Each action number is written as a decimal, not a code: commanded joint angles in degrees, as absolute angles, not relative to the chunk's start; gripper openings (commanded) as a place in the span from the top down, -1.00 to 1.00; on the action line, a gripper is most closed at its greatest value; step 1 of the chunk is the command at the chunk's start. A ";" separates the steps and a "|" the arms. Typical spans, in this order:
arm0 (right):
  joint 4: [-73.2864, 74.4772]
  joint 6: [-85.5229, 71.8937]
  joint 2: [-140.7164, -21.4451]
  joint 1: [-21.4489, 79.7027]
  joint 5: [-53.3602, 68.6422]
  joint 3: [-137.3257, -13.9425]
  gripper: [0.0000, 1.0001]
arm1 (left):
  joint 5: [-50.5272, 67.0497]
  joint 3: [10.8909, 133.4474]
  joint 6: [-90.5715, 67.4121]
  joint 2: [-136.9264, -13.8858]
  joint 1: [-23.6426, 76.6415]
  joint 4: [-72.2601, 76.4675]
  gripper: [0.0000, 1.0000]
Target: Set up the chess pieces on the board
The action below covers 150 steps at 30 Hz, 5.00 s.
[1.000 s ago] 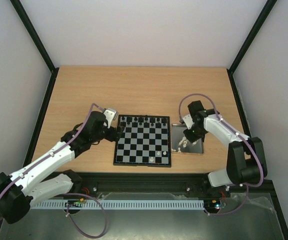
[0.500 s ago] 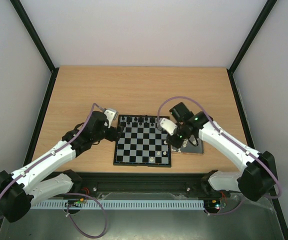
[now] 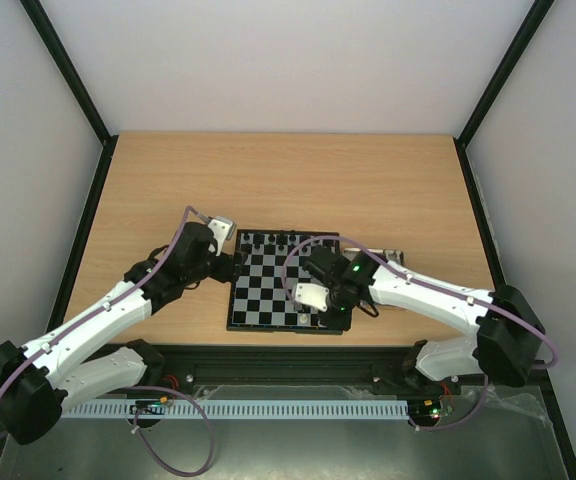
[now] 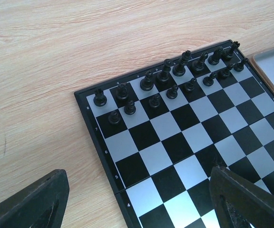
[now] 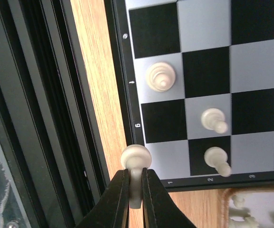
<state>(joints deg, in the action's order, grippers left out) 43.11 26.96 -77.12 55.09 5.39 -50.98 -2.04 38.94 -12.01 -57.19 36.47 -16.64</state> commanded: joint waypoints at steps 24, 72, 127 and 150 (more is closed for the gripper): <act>39.12 25.01 -87.27 58.38 -1.63 -53.07 0.87 | -2.81 38.86 -11.91 -57.52 36.74 -16.61 -0.68; 35.24 16.39 -89.09 8.92 -8.52 -55.19 0.35 | -1.93 38.86 -11.98 -57.56 37.00 -16.61 -0.68; 52.36 26.76 -72.92 39.86 12.62 -51.57 0.84 | -2.37 39.04 -11.95 -58.60 37.09 -16.79 -0.68; 39.29 28.87 -71.91 48.09 5.58 -43.51 0.84 | -2.46 39.06 -12.13 -59.10 37.09 -16.88 -0.68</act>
<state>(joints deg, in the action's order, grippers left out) 39.31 28.29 -70.83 46.98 6.96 -45.12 -2.20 38.94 -12.03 -58.65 36.75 -16.67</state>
